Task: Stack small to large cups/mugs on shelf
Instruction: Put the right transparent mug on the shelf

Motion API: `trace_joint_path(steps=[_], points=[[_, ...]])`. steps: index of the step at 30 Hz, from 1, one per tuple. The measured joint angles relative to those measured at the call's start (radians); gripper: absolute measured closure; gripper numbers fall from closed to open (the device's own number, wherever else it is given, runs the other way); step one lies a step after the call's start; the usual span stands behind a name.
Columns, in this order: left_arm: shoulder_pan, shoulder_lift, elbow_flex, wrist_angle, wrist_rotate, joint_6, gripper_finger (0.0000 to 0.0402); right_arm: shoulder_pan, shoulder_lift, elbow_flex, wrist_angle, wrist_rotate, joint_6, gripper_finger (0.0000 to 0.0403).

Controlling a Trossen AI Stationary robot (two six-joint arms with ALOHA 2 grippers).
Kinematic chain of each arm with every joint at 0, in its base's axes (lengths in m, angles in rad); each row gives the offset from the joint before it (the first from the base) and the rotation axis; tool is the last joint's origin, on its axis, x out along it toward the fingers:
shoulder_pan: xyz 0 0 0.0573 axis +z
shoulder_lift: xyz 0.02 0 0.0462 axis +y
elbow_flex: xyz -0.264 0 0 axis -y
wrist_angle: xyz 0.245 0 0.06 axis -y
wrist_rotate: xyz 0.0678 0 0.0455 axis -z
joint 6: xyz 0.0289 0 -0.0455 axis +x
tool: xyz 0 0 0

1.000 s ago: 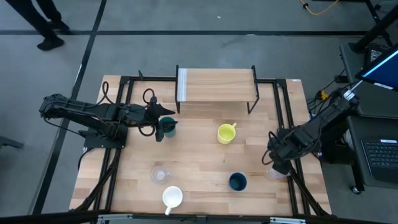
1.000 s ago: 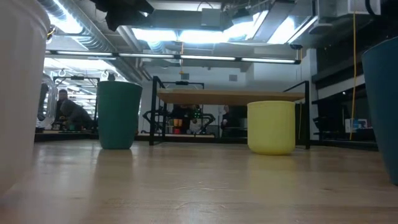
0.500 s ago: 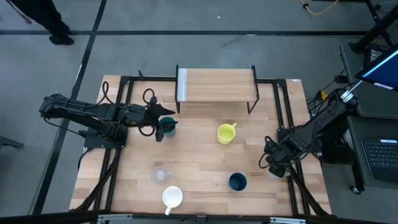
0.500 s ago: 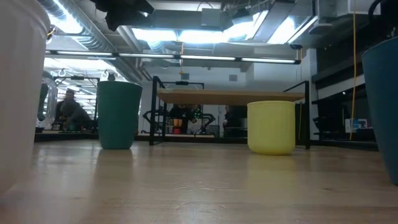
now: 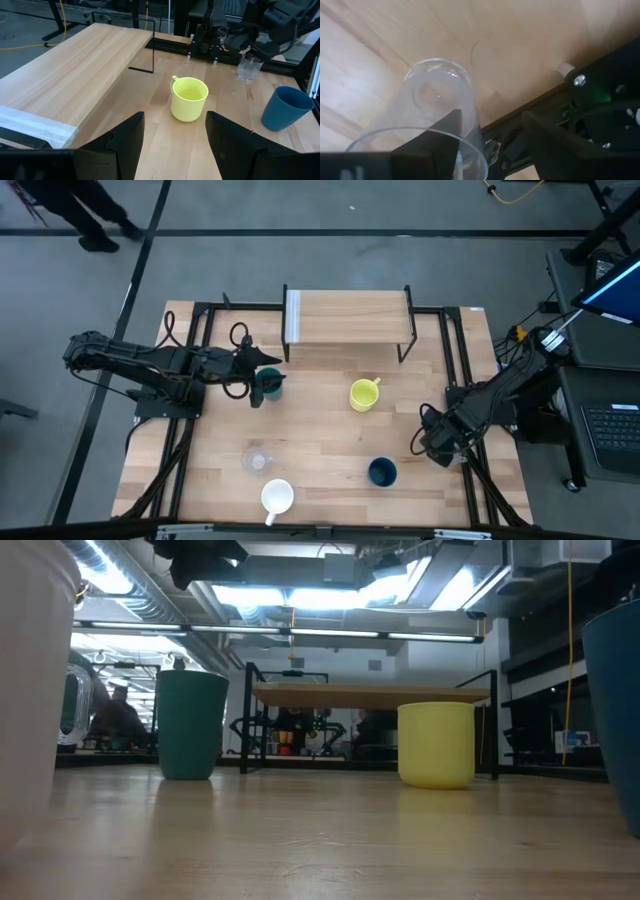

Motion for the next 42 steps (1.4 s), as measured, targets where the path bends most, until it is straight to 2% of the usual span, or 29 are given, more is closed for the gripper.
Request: trace_joint_path(steps=[5, 11, 12, 16, 20, 25, 30, 35, 42], points=[[0.000, 0.000, 0.000, 0.000, 0.000, 0.000, 0.0195, 0.000, 0.002, 0.000, 0.006, -0.019, 0.026, 0.0257], [0.000, 0.000, 0.000, 0.000, 0.000, 0.000, 0.0195, 0.000, 0.000, 0.000, 0.024, -0.045, 0.027, 0.0379], [0.000, 0.000, 0.000, 0.000, 0.000, 0.000, 0.0195, 0.000, -0.001, 0.001, 0.028, -0.053, 0.026, 0.0389], [0.000, 0.000, 0.000, 0.000, 0.000, 0.000, 0.0195, 0.000, -0.002, 0.052, 0.012, -0.085, 0.025, 0.0396], [0.000, 0.000, 0.000, 0.000, 0.000, 0.000, 0.0195, 0.000, -0.002, 0.181, -0.064, -0.062, 0.021, 0.0397], [0.000, 0.000, 0.000, 0.000, 0.000, 0.000, 0.0195, -0.002, -0.002, 0.401, -0.223, 0.032, 0.026, 0.0399], [0.000, 0.000, 0.000, 0.000, 0.000, 0.000, 0.0195, -0.043, -0.002, 0.603, -0.274, 0.150, 0.000, 0.0399], [0.000, 0.000, 0.000, 0.000, 0.000, -0.001, 0.0195, -0.148, 0.023, 0.729, -0.289, 0.229, -0.158, 0.0399], [0.000, 0.000, 0.000, 0.000, 0.000, -0.001, 0.0195, -0.379, 0.133, 0.866, -0.298, 0.218, -0.544, 0.0400]])
